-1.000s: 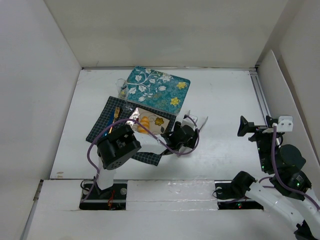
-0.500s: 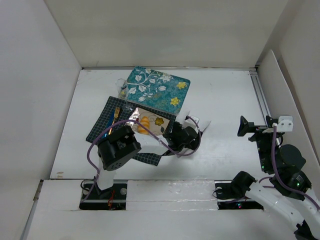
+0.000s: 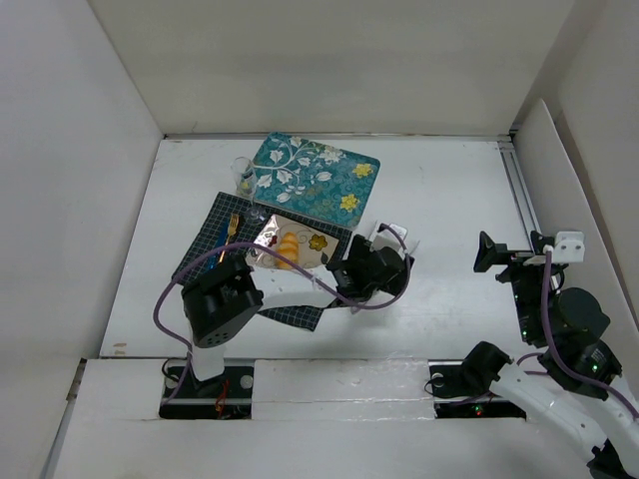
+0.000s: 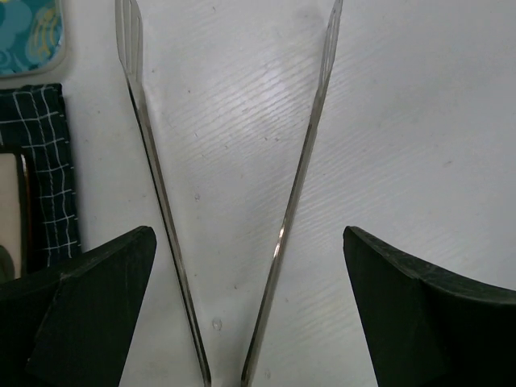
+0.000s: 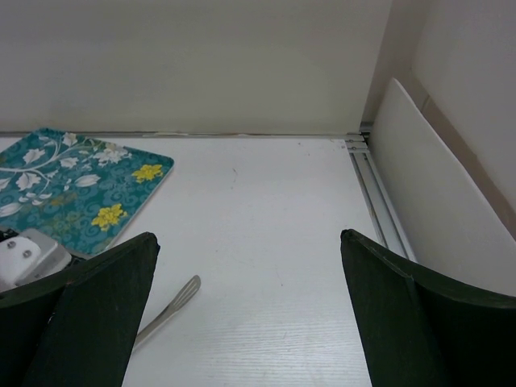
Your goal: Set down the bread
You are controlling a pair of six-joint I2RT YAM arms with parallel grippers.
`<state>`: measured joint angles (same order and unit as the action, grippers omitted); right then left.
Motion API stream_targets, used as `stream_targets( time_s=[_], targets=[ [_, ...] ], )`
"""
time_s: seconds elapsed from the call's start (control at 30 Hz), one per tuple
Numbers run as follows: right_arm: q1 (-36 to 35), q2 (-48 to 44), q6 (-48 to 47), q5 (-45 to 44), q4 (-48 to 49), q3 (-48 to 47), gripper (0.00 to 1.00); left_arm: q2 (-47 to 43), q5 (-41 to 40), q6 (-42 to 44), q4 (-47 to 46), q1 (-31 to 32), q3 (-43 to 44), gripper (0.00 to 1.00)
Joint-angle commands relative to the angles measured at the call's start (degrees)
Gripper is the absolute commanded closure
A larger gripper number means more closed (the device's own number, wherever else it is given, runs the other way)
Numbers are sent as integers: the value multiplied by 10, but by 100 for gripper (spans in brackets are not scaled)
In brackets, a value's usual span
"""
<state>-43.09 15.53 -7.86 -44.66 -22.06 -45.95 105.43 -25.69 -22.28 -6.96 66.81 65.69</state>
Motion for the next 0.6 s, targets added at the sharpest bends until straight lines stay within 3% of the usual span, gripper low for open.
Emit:
stream_targets(
  time_s=[0.0, 0.17, 0.43, 0.57],
  targets=[
    [4, 8, 7, -11, 4, -9, 0, -57, -18, 11, 34, 1, 34, 1],
    [4, 11, 1, -3, 11, -9, 0, -107, -50, 27, 69, 11, 58, 1],
    [4, 60, 14, 26, 0, -34, 0, -257, -107, 54, 129, 11, 71, 1],
    [4, 72, -7, 56, 16, -32, 0, -366, -139, 69, 136, 4, 24, 1]
  ],
)
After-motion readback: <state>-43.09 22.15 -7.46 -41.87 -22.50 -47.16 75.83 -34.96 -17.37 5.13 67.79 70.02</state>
